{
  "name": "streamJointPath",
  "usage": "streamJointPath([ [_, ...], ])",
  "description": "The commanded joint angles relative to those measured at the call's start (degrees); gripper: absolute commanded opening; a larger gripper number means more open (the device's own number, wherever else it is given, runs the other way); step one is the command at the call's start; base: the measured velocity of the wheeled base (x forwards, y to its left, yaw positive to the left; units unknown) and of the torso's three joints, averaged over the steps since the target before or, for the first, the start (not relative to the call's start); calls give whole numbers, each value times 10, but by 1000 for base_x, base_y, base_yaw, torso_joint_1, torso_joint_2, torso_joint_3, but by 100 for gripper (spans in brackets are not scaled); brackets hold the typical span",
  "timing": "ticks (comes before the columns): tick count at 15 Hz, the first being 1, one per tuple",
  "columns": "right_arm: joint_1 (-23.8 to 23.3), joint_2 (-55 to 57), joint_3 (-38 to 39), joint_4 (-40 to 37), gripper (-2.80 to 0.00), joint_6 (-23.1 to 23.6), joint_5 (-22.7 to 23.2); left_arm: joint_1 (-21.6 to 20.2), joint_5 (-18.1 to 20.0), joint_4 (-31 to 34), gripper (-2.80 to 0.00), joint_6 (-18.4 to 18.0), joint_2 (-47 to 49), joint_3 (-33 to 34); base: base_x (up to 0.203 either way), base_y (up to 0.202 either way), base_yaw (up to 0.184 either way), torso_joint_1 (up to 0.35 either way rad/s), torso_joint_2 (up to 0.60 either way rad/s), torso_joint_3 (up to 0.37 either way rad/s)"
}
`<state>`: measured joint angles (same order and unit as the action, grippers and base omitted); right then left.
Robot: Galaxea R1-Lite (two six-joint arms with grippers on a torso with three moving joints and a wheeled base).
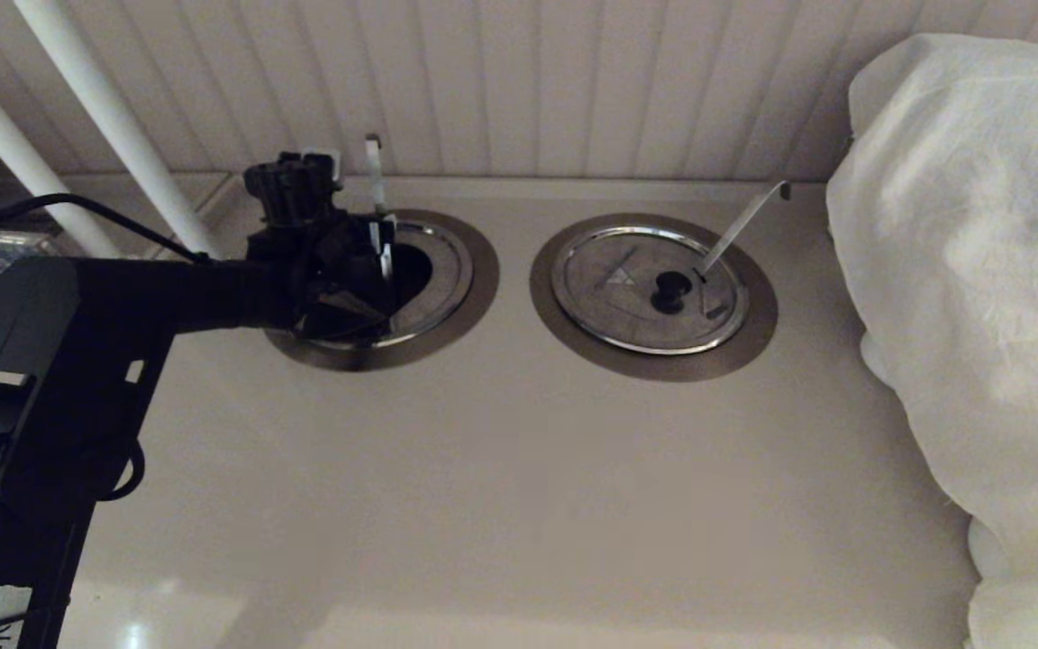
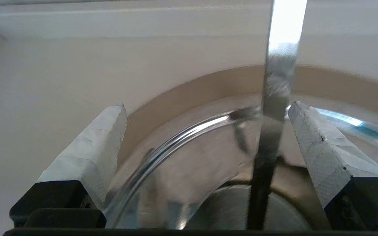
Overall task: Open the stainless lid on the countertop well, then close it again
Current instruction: Stir with a spoon
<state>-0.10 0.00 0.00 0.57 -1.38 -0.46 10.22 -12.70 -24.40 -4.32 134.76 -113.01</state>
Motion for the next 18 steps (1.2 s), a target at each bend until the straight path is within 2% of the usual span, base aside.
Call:
streamJointPath([
  [1,0,-1,1,0,0,0,0,1,11,-10,0,10,12,1,0,0,0,0,0,0],
  [6,0,-1,1,0,0,0,0,10,34,-11,0,24,10,1,0,0,0,0,0,0],
  [10,0,-1,1,0,0,0,0,18,32,-12,0,23,12,1,0,0,0,0,0,0],
  [11,0,-1,1,0,0,0,0,18,34,-12,-280,25,10,1,0,0,0,0,0,0],
  [18,0,-1,1,0,0,0,0,18,37,-12,-280,29,13,0,0,0,0,0,0,0],
])
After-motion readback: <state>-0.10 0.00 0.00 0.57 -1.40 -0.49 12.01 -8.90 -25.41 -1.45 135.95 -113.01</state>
